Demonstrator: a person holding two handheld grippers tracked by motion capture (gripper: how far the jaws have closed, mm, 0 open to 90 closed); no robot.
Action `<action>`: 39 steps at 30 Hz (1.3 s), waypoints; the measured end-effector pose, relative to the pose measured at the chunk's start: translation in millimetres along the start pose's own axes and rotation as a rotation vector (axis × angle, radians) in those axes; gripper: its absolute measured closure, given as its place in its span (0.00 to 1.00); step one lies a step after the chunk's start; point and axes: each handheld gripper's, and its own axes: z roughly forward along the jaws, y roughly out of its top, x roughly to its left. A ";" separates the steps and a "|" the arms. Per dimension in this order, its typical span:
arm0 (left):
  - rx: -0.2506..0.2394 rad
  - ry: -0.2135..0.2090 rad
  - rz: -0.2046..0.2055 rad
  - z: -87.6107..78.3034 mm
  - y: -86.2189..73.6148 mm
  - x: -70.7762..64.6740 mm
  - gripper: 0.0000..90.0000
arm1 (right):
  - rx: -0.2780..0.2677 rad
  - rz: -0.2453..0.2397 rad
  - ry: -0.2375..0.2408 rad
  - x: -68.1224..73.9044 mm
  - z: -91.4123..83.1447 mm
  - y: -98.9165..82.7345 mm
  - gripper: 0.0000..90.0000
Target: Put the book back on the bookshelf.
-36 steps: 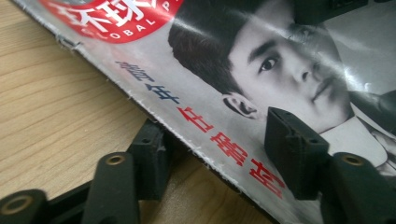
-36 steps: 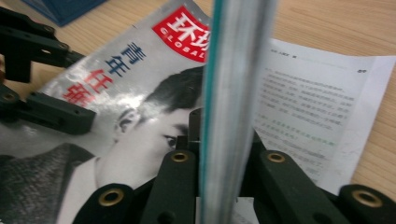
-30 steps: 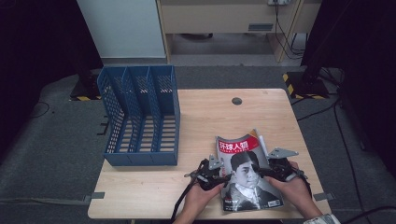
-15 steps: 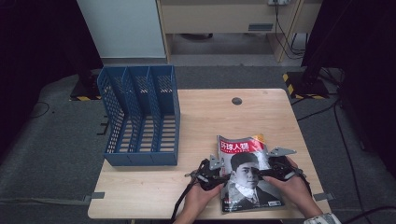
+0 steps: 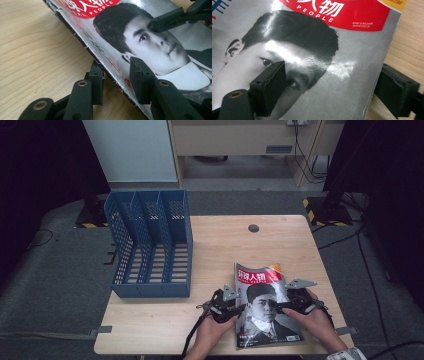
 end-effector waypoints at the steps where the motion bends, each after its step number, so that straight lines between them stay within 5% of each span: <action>1: -0.001 0.009 -0.004 -2.3 0.8 2.9 0.74 | -0.003 -0.003 0.013 2.2 -0.3 0.2 0.22; 12: -0.020 0.009 -0.042 -10.1 4.0 19.8 0.74 | -0.005 -0.046 0.046 20.6 6.3 4.8 0.22; 22: -0.008 0.016 -0.037 -8.5 4.7 20.6 0.76 | 0.021 0.003 0.017 10.4 3.1 3.7 0.17; 30: -0.004 -0.022 -0.032 -9.2 19.6 22.0 0.69 | 0.003 -0.006 0.012 12.2 5.7 3.8 0.17; 39: 0.012 -0.045 -0.076 -5.9 40.8 43.5 0.62 | -0.014 -0.024 0.016 14.6 8.6 4.4 0.18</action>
